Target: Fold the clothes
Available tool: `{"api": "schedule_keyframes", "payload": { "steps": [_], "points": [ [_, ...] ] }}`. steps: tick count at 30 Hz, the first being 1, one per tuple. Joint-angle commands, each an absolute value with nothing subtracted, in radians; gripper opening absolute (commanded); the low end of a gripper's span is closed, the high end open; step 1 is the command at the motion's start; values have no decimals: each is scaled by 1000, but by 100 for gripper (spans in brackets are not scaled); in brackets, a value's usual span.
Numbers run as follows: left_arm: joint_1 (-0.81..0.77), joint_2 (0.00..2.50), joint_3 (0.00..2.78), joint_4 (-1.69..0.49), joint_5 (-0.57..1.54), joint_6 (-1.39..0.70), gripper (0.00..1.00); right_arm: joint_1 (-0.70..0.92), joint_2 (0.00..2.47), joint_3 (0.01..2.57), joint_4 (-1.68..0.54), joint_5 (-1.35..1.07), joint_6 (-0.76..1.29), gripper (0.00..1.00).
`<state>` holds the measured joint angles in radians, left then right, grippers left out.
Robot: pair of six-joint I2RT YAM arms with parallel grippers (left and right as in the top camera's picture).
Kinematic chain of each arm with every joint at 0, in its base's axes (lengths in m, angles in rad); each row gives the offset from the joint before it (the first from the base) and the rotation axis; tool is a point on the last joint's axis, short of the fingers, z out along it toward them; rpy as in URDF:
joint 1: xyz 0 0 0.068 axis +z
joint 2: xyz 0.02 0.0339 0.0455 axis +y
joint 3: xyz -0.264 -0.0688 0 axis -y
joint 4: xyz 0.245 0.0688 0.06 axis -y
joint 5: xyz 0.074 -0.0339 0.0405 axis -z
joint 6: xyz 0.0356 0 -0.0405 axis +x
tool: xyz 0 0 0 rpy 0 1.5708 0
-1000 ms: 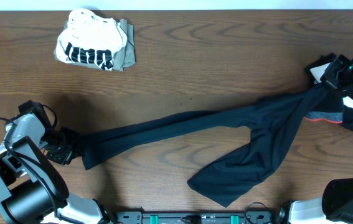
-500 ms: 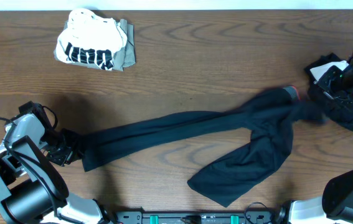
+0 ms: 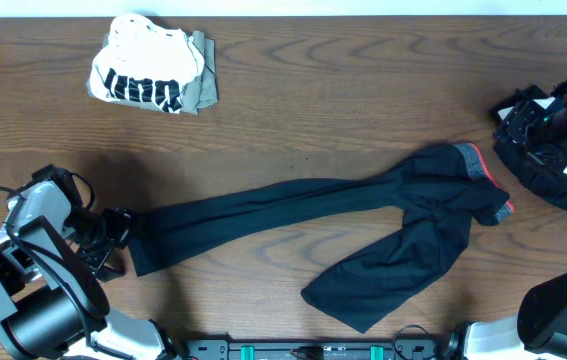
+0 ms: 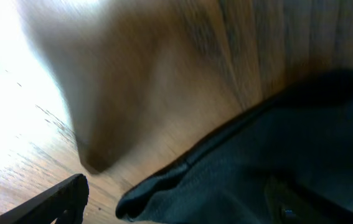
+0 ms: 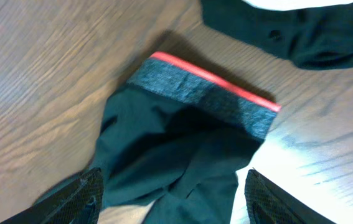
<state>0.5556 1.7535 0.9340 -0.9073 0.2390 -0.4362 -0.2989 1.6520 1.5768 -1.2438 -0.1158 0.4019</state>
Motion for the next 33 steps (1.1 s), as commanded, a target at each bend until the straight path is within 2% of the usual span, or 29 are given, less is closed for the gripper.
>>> {"api": "schedule_keyframes", "payload": {
  "steps": [1, 6, 13, 20, 24, 28, 33],
  "points": [
    [562, 1756, 955, -916, 298, -379, 92, -296, 1647, 1596, -1259, -196, 340, 70],
    [559, 1676, 978, -932, 340, -348, 93, -296, 1634, 1596, -1260, -272, 287, 71],
    [551, 1399, 997, -952, 341, -348, 92, -293, 1581, 1596, -1249, -290, 271, 74],
    [475, 1201, 997, -1040, 437, -357, 93, -265, 1559, 1596, -1276, -350, 226, 75],
    [368, 1158, 997, -1126, 510, -356, 92, -239, 1559, 1596, -1286, -356, 219, 75],
    [182, 1142, 997, -1169, 570, -370, 92, -201, 1559, 1596, -1271, -356, 220, 76],
    [-83, 1142, 994, -1169, 564, -469, 92, -182, 1559, 1596, -1255, -337, 233, 85]
  ]
}}
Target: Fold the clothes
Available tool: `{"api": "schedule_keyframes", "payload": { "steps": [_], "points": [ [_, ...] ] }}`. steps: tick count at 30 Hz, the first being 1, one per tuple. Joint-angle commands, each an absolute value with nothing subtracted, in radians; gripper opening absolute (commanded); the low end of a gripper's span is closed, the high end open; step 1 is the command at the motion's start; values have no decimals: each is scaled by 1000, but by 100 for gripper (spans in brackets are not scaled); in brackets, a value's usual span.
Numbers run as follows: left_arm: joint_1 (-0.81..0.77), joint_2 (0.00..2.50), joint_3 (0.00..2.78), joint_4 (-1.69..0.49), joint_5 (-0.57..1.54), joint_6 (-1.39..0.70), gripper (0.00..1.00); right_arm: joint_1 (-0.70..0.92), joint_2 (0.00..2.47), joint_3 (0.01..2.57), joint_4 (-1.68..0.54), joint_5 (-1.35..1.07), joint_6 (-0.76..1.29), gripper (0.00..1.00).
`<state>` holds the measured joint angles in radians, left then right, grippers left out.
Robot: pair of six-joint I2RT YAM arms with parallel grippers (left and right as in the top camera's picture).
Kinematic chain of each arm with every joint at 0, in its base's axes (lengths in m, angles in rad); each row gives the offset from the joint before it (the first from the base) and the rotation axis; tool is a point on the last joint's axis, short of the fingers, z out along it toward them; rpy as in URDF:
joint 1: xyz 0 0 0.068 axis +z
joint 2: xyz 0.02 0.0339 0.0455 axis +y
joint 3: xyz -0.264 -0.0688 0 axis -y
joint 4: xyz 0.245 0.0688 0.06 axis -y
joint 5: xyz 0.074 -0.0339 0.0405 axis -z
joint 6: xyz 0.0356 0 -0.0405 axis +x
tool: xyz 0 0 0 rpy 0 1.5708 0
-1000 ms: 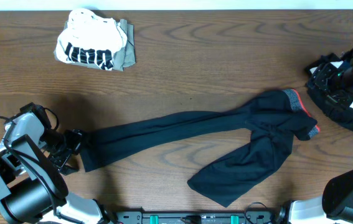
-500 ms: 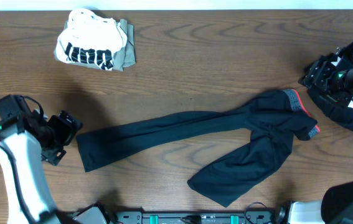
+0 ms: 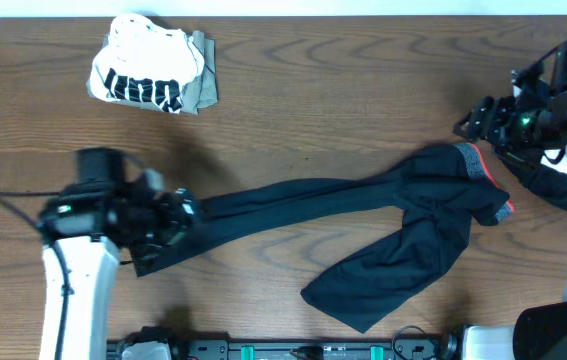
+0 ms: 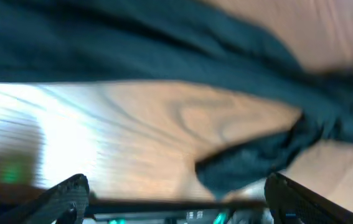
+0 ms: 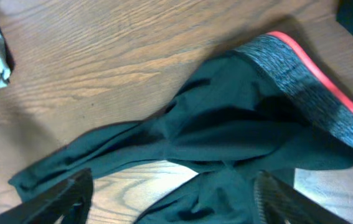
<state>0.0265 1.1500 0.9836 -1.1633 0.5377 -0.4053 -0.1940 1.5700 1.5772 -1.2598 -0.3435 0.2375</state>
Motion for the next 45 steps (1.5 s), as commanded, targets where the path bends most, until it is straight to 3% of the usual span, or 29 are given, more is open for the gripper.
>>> {"api": "schedule_keyframes", "payload": {
  "steps": [1, 11, 23, 45],
  "points": [
    [-132, 1143, 992, -1169, 559, -487, 92, -184, 1559, 1596, -1253, -319, 244, 88],
    [-543, 1175, 885, -990, 477, -704, 92, -185, 1560, 1596, -1246, -288, 265, 92],
    [-769, 1428, 802, -750, 513, -797, 91, -185, 1560, 1596, -1260, -288, 265, 92],
    [-874, 1634, 802, -615, 558, -852, 86, -183, 1560, 1596, -1274, -288, 253, 92]
  ]
}}
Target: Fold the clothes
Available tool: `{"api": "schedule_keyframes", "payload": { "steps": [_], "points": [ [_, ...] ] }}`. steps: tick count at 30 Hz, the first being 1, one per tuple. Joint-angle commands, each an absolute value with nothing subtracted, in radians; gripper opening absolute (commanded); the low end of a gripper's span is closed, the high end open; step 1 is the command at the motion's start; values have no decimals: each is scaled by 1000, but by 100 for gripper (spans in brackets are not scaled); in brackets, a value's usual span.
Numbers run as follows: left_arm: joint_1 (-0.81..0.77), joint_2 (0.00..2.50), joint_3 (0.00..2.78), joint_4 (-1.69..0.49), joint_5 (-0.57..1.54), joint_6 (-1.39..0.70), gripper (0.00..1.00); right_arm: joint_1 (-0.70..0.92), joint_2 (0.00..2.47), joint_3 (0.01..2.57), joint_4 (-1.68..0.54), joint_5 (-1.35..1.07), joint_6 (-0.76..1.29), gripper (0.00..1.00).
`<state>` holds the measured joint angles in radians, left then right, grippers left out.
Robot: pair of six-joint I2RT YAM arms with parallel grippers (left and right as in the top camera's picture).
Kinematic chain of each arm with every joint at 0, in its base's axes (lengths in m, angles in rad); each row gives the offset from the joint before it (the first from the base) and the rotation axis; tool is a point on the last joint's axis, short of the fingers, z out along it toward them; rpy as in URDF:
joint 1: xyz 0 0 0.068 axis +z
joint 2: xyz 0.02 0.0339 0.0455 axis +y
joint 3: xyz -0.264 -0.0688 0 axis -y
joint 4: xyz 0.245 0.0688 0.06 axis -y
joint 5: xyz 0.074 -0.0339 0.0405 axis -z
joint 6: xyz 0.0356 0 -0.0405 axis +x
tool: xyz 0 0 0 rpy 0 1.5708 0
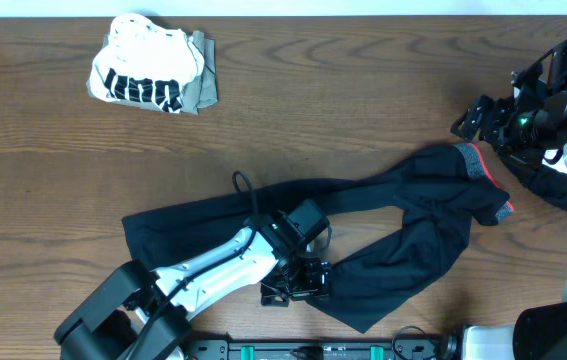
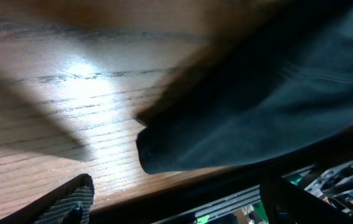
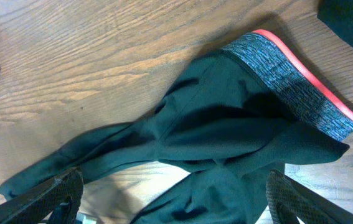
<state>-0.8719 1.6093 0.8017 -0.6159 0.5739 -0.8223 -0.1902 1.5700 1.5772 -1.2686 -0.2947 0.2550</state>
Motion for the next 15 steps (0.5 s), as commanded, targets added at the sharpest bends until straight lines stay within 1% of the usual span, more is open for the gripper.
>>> {"api": "schedule_keyframes", "payload": {
  "steps": [1, 9, 11, 13, 14, 15],
  "points": [
    [-874, 1641, 802, -615, 553, -852, 85, -183, 1560, 1596, -1274, -288, 253, 92],
    [-874, 1694, 802, -562, 482, -918, 77, -183, 1560, 1595, -1275, -288, 245, 92],
    [-874, 1699, 802, -562, 451, -947, 73, -183, 1560, 1595, -1275, -288, 245, 91],
    [-874, 1700, 802, -561, 442, -949, 68, -183, 1560, 1595, -1275, -287, 244, 92],
    [-874, 1700, 802, -562, 440, -949, 64, -183, 1560, 1595, -1275, -288, 237, 92],
    [-874, 1700, 802, -562, 440, -949, 57, -183, 1560, 1595, -1275, -287, 237, 92]
  ]
}}
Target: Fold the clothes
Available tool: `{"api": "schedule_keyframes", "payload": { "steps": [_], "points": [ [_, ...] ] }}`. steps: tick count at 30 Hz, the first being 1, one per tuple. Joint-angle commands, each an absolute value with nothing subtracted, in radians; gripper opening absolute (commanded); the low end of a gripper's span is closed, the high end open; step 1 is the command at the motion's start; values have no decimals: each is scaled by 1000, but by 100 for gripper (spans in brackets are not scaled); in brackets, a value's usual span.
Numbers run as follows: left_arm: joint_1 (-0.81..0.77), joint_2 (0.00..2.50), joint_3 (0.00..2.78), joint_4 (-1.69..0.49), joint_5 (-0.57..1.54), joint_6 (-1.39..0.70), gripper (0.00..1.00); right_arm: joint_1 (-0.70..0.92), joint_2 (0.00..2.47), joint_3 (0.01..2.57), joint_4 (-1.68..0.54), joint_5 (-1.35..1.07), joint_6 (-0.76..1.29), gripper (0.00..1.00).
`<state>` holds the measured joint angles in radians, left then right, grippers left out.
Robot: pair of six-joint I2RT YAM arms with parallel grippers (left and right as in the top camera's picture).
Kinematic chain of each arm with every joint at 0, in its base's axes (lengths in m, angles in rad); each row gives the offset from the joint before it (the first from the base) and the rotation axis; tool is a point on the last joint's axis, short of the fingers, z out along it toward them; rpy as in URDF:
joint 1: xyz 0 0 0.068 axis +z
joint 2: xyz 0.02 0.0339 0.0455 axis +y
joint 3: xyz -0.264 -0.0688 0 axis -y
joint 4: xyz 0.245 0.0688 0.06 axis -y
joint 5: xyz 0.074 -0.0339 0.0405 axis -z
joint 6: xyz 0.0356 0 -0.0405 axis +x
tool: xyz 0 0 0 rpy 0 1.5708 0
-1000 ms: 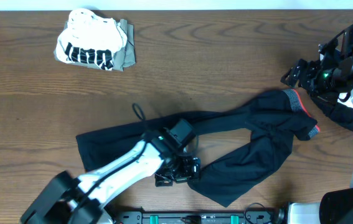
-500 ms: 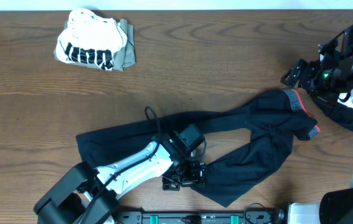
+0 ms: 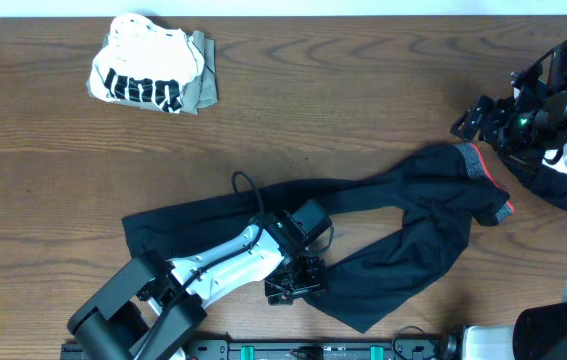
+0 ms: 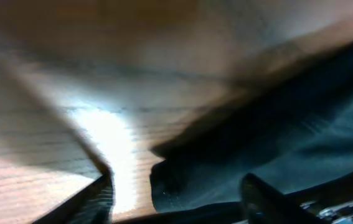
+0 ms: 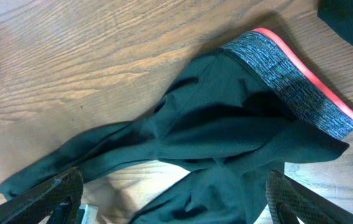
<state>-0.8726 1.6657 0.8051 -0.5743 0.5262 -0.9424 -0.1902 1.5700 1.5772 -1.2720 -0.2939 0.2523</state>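
Black leggings [image 3: 363, 215] lie spread on the wooden table, with a grey waistband edged in red [image 3: 483, 170] at the right. One leg runs left, the other down toward the front edge. My left gripper [image 3: 291, 287] is low at the front leg's cuff [image 4: 182, 183], open, with the cuff between its fingers [image 4: 98, 199]; this view is blurred. Above the waistband [image 5: 294, 81] my right gripper [image 3: 473, 122] hangs open, its fingers [image 5: 58, 199] wide apart and holding nothing.
A folded white and grey garment [image 3: 153, 75] sits at the back left. A dark garment [image 3: 553, 180] lies at the right edge by the right arm. The table's front edge [image 3: 263, 340] is close behind the left gripper.
The left gripper has closed in slightly on the front leg's cuff and its view has blurred. The right gripper and the leggings have not moved.
First my left gripper was at the end of the left leg and the right one over the dark pile. Then the left arm was above that leg end and the right above the waistband. Later the left gripper was at the front leg's cuff, where it remains.
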Motion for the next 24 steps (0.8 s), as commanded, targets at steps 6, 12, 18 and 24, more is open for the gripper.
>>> {"api": "schedule_keyframes", "payload": {
  "steps": [6, 12, 18, 24],
  "points": [
    [-874, 1700, 802, -562, 422, -948, 14, -183, 1560, 1585, -1274, -282, 237, 92],
    [-874, 1698, 806, -565, 392, -948, 6, -183, 1560, 1555, -1269, -265, 237, 92],
    [-855, 1652, 871, -766, 368, -909, 6, -183, 1560, 1549, -1266, -261, 238, 92],
    [-746, 1539, 926, -1020, 173, -888, 6, -183, 1560, 1549, -1267, -261, 238, 92]
  ]
}}
